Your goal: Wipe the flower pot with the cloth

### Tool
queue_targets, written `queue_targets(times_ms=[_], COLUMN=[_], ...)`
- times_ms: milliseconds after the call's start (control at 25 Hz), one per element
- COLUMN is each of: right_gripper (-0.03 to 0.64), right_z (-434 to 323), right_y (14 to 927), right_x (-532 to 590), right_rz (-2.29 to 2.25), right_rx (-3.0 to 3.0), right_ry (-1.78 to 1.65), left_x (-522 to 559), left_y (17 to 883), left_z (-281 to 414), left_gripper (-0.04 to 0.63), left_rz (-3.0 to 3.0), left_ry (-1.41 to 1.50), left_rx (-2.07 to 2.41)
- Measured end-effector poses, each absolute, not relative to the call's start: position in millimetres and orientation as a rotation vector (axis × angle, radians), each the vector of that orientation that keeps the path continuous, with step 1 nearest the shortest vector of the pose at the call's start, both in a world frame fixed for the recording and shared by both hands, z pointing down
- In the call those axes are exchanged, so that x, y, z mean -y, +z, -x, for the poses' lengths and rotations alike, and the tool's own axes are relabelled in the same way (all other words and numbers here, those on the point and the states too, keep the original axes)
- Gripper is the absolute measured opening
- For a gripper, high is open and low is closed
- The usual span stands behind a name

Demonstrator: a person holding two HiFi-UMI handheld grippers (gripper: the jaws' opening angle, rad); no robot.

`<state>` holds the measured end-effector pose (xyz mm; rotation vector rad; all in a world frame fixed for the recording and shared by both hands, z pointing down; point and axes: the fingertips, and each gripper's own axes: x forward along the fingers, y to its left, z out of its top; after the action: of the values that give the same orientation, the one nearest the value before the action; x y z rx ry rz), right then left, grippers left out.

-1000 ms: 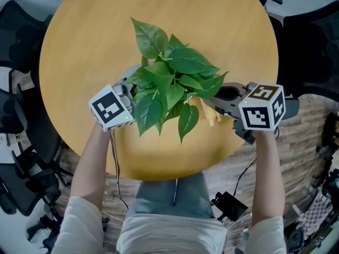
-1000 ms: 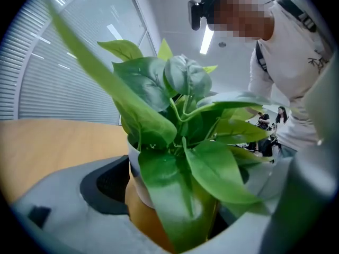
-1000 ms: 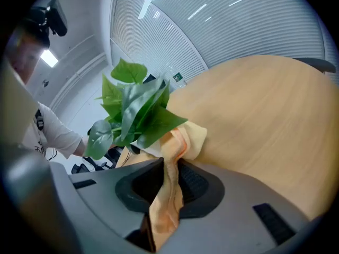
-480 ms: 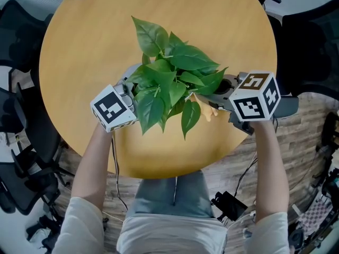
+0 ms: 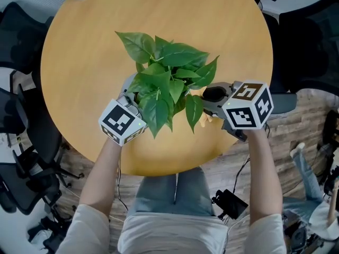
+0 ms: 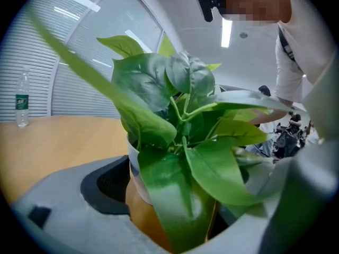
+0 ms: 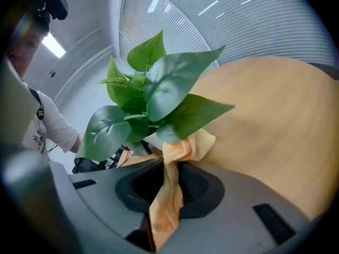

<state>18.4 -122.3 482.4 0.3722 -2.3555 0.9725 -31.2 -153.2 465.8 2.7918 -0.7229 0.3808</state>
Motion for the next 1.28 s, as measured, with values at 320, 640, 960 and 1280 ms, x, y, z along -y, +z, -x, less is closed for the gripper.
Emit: queue_targets(times_ms=[320,640,960,1280], right_gripper=[0.072,0.072,0.072,0.072], right_z=[-16.5,-16.7,-14.2,-17.5], right_y=[486.5,492.1,492.0,492.9], right_x=[110.2,101.2,98.0,99.0], right_rz=[-0.349,-0.338,-0.338,-0.345], right_rx=[2.363,2.363,2.365,2.370], right_ry=[0.979,0.939,0.937,0.939], left_x=[153.3,149.8,141.8,129.8], left_y=[468.0,471.5,472.8,473.2], left_z=[31.1,33.1,40.0,36.5], left_gripper=[0.469,0.468,0.451,0.454], left_rz=[-2.615,-2.467,-2.372,-2.492], left_ry=[0.406,0.402,0.388,0.422], left_rx=[1.045,1.265,1.419,1.299])
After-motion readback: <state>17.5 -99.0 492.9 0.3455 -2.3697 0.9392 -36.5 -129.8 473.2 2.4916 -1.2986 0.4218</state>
